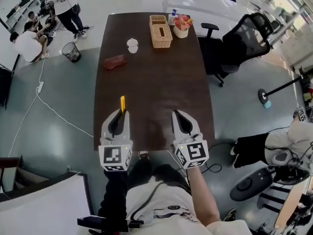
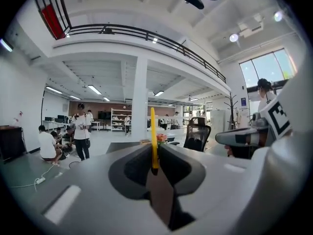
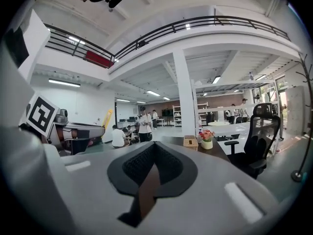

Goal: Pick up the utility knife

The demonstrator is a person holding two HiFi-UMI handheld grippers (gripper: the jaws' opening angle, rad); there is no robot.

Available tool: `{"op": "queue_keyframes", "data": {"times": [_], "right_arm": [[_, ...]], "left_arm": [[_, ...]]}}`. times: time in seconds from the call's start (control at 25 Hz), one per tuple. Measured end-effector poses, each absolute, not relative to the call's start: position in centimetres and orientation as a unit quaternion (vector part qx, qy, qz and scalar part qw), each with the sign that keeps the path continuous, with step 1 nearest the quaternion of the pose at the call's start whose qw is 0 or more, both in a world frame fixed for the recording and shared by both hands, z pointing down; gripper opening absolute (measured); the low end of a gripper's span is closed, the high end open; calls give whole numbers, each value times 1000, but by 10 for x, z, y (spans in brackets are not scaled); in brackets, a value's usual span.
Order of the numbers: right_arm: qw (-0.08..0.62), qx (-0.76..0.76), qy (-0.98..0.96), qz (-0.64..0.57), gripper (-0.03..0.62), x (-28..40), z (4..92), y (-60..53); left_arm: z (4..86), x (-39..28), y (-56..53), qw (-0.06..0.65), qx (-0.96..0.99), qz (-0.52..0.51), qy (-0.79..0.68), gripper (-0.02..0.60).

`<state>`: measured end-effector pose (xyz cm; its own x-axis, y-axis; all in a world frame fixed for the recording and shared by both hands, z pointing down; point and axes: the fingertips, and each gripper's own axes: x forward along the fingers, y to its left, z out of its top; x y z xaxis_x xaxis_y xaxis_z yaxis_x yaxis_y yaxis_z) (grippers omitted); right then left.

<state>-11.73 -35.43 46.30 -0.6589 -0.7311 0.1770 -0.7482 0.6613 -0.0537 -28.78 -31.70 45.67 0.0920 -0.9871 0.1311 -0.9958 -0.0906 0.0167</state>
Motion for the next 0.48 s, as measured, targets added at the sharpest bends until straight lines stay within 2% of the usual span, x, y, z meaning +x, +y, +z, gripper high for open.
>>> {"op": "queue_keyframes", "data": {"times": [0.24,0.48], "right_arm": [[64,382,-921,50,2,-90,452,-298],[69,376,-923,45,2,-45,454,-204]], "left_arm": [[441,-261,-259,39,720,41,-692,46],[449,-213,-155,44,714,33,-698,46]]}}
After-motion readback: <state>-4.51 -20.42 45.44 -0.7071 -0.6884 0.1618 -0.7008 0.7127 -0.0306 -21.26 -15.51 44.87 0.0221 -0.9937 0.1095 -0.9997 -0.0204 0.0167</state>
